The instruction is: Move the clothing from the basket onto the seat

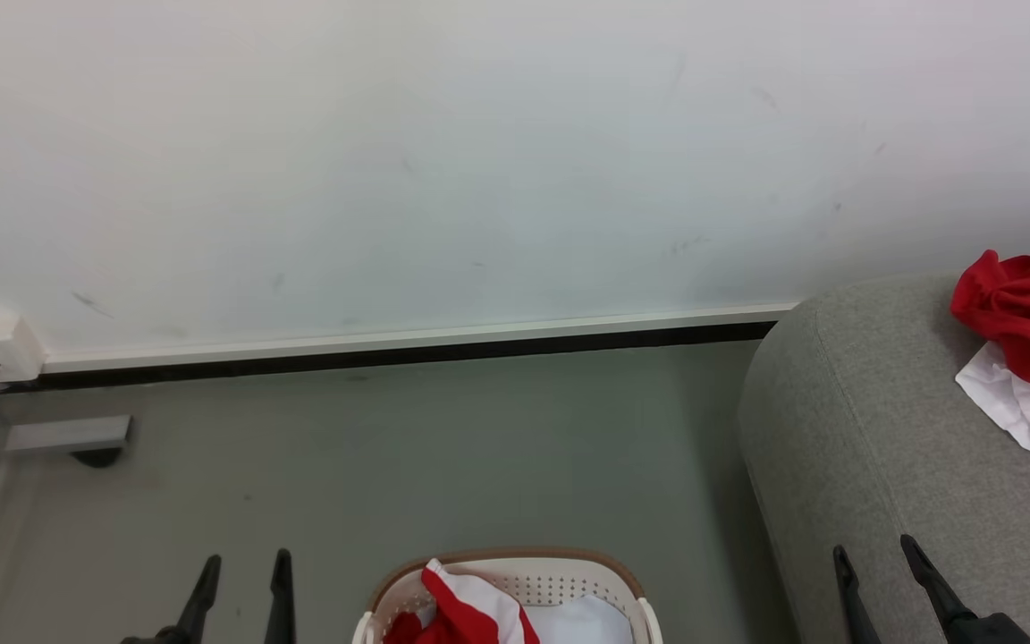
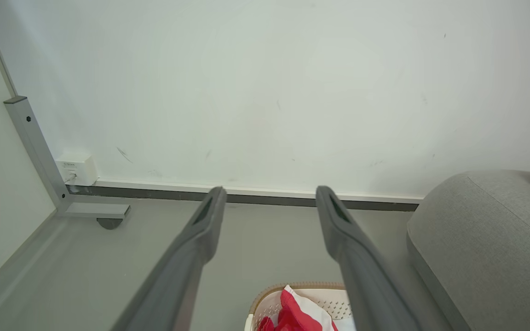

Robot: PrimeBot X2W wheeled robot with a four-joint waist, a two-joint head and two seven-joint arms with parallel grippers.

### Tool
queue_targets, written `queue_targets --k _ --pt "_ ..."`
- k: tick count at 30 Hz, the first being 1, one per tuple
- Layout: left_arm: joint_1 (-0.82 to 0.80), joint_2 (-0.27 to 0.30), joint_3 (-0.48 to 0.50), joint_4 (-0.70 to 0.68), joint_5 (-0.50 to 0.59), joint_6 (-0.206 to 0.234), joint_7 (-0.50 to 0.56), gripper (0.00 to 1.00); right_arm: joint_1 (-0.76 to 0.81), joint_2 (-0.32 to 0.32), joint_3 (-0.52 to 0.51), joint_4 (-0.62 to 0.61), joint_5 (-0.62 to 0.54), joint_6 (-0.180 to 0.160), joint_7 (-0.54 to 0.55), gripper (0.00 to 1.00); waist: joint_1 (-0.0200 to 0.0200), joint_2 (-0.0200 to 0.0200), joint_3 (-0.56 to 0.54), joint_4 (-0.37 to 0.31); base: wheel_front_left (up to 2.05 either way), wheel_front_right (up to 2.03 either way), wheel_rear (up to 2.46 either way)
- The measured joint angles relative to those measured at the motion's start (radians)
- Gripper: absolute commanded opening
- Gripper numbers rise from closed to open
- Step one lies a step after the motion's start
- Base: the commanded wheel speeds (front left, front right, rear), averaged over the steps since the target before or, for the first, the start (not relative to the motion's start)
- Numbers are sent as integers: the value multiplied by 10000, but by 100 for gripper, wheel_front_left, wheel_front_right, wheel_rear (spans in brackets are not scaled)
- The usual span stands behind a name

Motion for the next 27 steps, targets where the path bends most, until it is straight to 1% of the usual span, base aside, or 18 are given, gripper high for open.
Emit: queue_targets --k 8,12,14,17,21,27 --pt "-54 -207 353 63 276 -353 0 100 -107 12 98 -157 81 0 0 100 0 0 216 -100 0 0 0" --pt "-279 -263 205 178 518 -573 0 100 -239 12 119 -359 119 0 0 100 0 0 432 -223 0 0 0" --pt "-555 -265 -6 376 734 -663 0 100 -442 12 128 -512 117 0 -2 100 0 0 636 -285 0 0 0" --pt "-1220 -209 -437 1057 1047 -786 35 100 -846 12 123 -790 115 0 -4 100 1 0 1067 -394 0 0 0" --pt "-2390 -119 -1070 1973 1463 -1020 558 100 -1399 15 215 -1174 157 0 -4 100 3 0 1803 -579 0 0 0" --pt "-3995 -90 -2105 3319 2000 -1310 1733 100 -2142 12 453 -1710 476 0 -4 100 3 0 3138 -895 0 0 0"
